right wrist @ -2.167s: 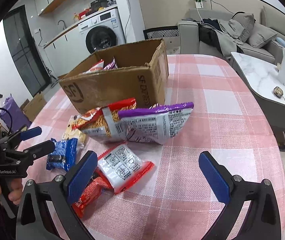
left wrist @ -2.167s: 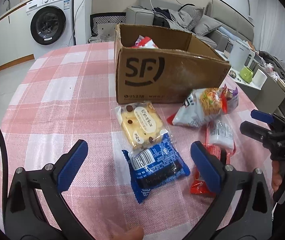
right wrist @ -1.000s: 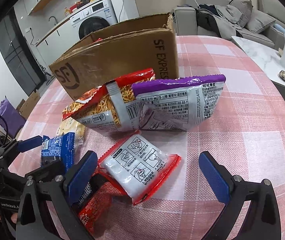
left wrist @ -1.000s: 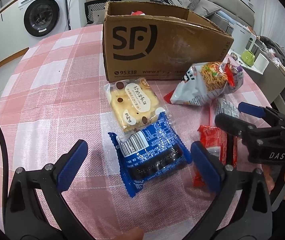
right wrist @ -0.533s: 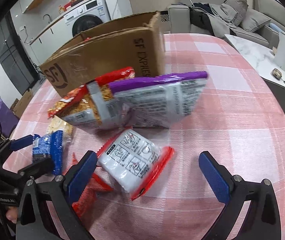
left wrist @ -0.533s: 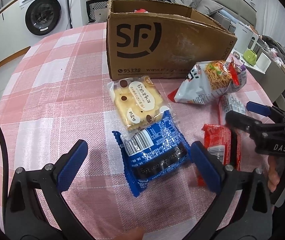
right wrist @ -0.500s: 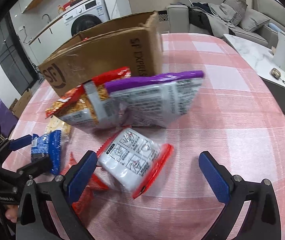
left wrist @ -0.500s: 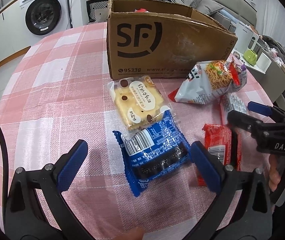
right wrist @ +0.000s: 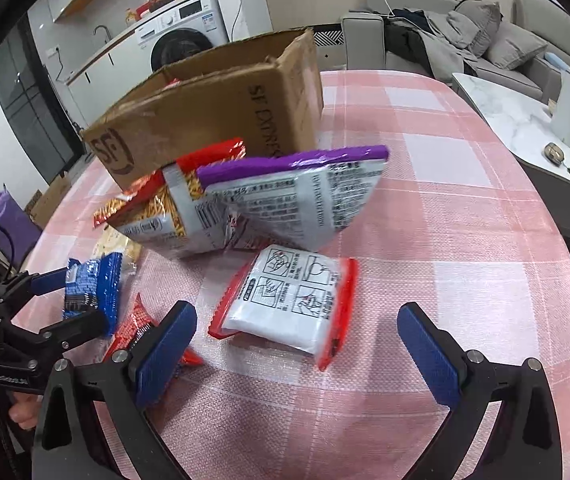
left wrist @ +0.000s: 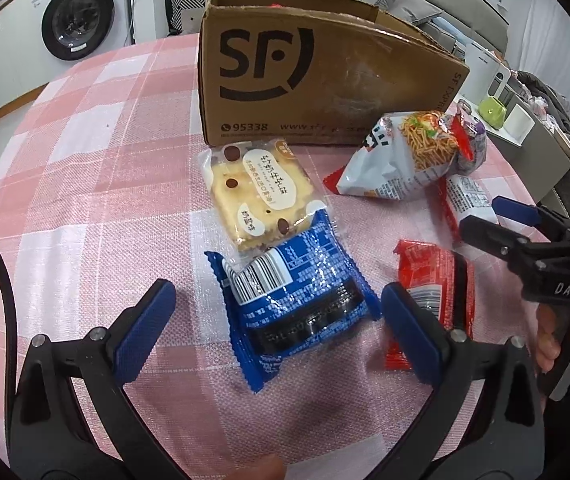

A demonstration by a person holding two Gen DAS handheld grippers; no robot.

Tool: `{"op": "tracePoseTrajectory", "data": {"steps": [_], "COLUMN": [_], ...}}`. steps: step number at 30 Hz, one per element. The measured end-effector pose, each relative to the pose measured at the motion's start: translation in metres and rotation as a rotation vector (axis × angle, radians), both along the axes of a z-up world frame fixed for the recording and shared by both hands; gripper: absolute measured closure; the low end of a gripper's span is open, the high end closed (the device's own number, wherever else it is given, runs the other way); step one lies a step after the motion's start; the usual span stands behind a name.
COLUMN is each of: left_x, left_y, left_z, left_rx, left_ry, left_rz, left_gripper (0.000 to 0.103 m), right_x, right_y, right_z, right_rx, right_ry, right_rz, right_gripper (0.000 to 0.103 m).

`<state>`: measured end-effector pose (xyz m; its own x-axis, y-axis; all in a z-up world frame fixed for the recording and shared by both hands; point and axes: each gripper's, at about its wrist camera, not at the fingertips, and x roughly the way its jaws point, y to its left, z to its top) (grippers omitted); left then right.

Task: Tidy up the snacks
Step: 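Move both tools back toward the blue pack and cream bun pack, then grasp the blue pack with the left tool while the right tool grasps the white red-edged bag, then lift both held packs and carry them over the cardboard box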

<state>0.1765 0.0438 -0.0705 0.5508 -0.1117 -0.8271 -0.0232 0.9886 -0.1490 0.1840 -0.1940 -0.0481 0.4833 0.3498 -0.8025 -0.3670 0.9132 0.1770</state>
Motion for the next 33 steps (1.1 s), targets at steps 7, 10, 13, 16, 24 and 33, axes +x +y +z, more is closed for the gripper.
{"op": "tracePoseTrajectory", "data": {"steps": [7,10,13,16,24,33], "left_x": [0.001,0.001,0.0,-0.002,-0.006,-0.019], "left_y": [0.004,0.006,0.007,0.005,0.0,-0.003], "left_z": [0.0,0.0,0.002,0.004,0.009,0.025], "left_rx": [-0.01,0.001,-0.012,-0.024,-0.027,-0.048], "left_ry": [0.002,0.001,-0.006,-0.014,-0.036,-0.076], "left_rz": [0.012,0.022,0.012,-0.032,-0.094,-0.118], "left_gripper": [0.001,0.001,0.011,0.028,0.05,0.054], "right_x": [-0.003,-0.004,-0.005,-0.006,-0.01,-0.02], "right_y": [0.008,0.008,0.006,0.005,0.003,0.005], "right_z": [-0.004,-0.003,-0.002,0.0,0.005,0.017], "right_rx": [-0.046,-0.055,-0.054,-0.052,-0.054,-0.036], "right_ry": [-0.025,-0.035,-0.038,-0.041,-0.049,-0.083], "right_rz": [0.016,0.029,0.038,0.049,0.085,0.127], "right_gripper": [0.011,0.021,0.028,0.037,0.048,0.048]}}
